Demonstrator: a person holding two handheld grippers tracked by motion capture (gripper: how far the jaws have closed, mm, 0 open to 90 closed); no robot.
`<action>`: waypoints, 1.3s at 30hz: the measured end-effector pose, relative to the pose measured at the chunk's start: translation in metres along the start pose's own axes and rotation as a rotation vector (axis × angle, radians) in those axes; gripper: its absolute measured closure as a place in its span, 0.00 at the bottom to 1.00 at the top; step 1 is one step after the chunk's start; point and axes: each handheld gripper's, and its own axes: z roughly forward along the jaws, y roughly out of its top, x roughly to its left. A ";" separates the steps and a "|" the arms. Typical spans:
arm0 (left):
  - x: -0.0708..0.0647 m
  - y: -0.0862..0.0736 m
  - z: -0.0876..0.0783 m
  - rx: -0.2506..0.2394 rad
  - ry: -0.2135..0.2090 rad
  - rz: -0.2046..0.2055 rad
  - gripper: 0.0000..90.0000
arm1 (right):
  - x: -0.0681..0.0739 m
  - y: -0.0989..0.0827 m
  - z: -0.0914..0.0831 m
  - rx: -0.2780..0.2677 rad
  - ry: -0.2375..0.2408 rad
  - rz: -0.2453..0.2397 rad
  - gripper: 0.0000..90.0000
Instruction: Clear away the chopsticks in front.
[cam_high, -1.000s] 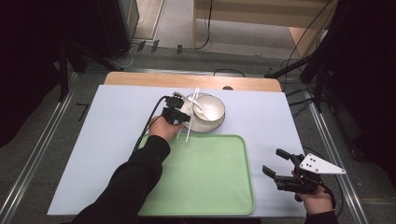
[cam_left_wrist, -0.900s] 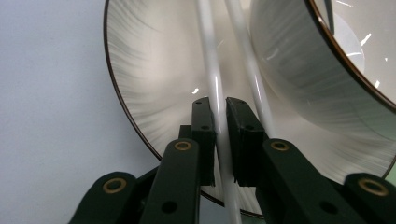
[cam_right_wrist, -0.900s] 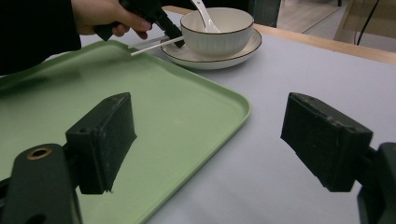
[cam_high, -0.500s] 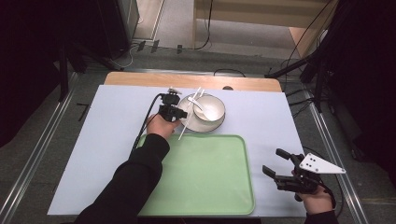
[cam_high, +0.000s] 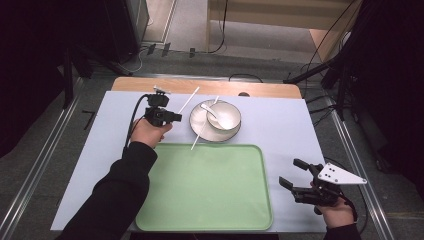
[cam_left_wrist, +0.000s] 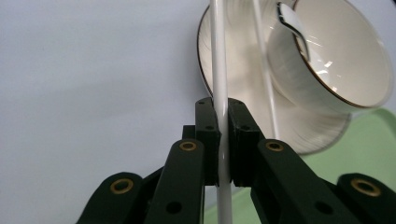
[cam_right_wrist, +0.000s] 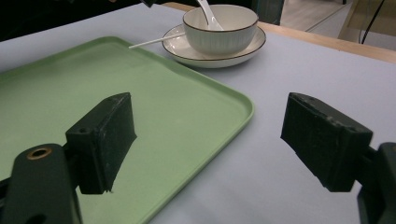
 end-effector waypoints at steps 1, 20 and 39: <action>0.001 -0.004 -0.012 -0.001 -0.016 0.017 0.95 | 0.000 0.000 0.001 0.001 0.001 -0.001 0.20; -0.028 -0.076 -0.062 -0.028 -0.122 0.099 0.95 | -0.002 0.004 0.011 0.011 0.015 -0.005 0.20; -0.053 -0.133 -0.066 -0.039 -0.192 0.136 0.95 | -0.003 0.009 0.022 0.015 0.041 -0.016 0.20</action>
